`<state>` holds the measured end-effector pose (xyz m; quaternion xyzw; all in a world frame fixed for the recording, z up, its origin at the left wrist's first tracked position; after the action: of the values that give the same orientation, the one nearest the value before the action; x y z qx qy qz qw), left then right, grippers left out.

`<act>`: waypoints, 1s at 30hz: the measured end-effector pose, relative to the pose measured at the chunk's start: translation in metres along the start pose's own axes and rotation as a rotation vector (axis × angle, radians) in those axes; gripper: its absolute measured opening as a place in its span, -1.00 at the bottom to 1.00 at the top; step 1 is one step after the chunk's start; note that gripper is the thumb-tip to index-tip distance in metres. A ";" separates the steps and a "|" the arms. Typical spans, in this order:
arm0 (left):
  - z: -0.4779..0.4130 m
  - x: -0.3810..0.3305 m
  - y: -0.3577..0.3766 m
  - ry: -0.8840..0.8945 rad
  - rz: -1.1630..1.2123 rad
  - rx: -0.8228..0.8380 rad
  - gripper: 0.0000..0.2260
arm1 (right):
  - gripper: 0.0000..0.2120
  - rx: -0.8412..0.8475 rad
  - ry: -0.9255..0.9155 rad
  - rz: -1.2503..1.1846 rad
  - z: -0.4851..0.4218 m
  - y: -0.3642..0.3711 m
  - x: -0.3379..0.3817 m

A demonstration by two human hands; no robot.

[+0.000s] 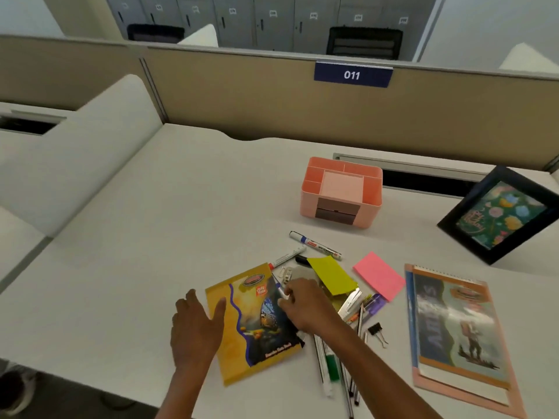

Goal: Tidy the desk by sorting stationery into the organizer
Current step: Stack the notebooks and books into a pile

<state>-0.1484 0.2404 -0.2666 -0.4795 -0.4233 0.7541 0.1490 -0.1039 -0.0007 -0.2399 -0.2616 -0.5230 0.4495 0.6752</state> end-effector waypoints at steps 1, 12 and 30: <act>0.000 0.004 0.002 -0.016 0.046 0.008 -0.37 | -0.71 0.005 0.024 0.046 0.000 0.005 0.003; -0.006 0.017 0.011 -0.093 0.334 0.070 -0.57 | -0.66 -0.116 0.087 0.275 0.001 0.019 0.029; -0.001 -0.015 0.030 0.387 0.098 0.001 -0.74 | -0.96 -0.132 0.269 -0.756 0.012 -0.055 -0.057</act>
<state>-0.1346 0.2140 -0.2816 -0.6355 -0.3627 0.6543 0.1909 -0.0991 -0.0776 -0.2178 -0.1500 -0.5171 0.0971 0.8371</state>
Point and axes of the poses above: each hand's wrist, its own z-axis away from the middle knuckle, its own y-axis out of the palm, x = y × z, the point moved 10 cm from there along -z, towards the middle knuckle, and after that the axes turned 9 degrees about z, right-handed, at the moved point
